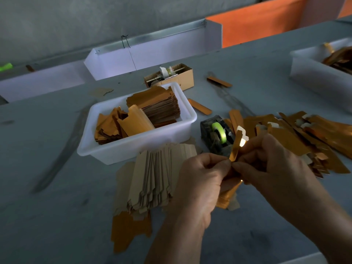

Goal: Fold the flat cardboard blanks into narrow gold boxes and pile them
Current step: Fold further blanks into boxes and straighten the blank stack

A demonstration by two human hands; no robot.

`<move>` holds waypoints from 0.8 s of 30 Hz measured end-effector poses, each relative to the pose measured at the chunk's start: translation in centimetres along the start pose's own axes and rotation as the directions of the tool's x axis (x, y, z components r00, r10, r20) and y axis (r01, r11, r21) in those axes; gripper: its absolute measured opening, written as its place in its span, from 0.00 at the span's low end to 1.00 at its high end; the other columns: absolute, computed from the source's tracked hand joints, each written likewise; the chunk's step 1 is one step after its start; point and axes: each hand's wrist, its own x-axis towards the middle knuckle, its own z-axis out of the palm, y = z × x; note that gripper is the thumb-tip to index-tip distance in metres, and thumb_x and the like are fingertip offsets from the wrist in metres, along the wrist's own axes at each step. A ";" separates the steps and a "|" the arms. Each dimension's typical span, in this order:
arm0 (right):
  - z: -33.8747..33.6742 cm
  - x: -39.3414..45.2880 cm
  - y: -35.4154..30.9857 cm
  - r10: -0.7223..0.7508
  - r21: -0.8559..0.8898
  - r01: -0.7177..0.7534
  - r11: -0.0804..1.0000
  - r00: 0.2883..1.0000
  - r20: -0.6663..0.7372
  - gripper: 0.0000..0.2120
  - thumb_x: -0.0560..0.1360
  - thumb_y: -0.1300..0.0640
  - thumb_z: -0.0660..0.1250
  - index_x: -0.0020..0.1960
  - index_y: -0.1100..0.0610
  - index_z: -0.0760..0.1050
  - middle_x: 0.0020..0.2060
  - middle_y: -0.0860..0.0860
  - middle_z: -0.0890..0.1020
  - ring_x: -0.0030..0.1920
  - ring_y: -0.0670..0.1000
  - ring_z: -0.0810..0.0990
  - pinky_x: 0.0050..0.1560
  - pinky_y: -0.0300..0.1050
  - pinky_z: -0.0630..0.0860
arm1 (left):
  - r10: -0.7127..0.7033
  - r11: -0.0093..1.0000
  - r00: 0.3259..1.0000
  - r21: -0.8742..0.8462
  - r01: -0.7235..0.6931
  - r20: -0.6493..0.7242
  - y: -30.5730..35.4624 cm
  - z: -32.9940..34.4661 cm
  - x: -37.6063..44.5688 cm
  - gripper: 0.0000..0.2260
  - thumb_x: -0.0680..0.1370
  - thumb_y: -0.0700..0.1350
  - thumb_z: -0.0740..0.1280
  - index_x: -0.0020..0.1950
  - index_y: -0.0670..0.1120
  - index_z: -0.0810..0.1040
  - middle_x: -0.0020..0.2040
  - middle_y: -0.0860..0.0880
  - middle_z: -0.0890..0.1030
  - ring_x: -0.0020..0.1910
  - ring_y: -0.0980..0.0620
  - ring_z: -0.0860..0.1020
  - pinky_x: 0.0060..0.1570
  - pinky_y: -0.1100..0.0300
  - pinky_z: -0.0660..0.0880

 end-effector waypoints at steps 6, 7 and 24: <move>0.3 -0.8 -0.6 -0.007 -0.181 -0.001 0.983 0.999 -0.046 0.13 0.69 0.51 0.71 0.48 0.49 0.68 0.32 0.42 0.77 0.33 0.40 0.76 0.28 0.32 0.70 | -0.003 1.000 0.999 -0.013 0.002 -0.036 -0.2 0.3 -0.5 0.05 0.77 0.36 0.67 0.42 0.40 0.81 0.39 0.43 0.84 0.40 0.49 0.85 0.39 0.63 0.80; 0.4 -0.8 -0.6 0.001 -0.191 -0.011 0.982 0.999 -0.053 0.14 0.68 0.49 0.71 0.48 0.49 0.68 0.32 0.42 0.76 0.32 0.40 0.76 0.28 0.34 0.71 | -0.007 1.000 0.999 -0.011 0.007 -0.035 -0.3 0.2 -0.5 0.05 0.77 0.36 0.67 0.42 0.41 0.81 0.39 0.44 0.84 0.40 0.49 0.85 0.40 0.63 0.80; 1.7 -0.7 0.8 0.159 0.652 -0.175 0.737 0.984 0.085 0.14 0.59 0.52 0.70 0.44 0.53 0.80 0.40 0.50 0.84 0.42 0.45 0.82 0.41 0.36 0.74 | -0.155 0.943 0.980 -0.277 0.184 0.124 0.5 -1.0 -0.9 0.06 0.79 0.37 0.63 0.46 0.36 0.79 0.41 0.40 0.83 0.41 0.47 0.84 0.43 0.56 0.82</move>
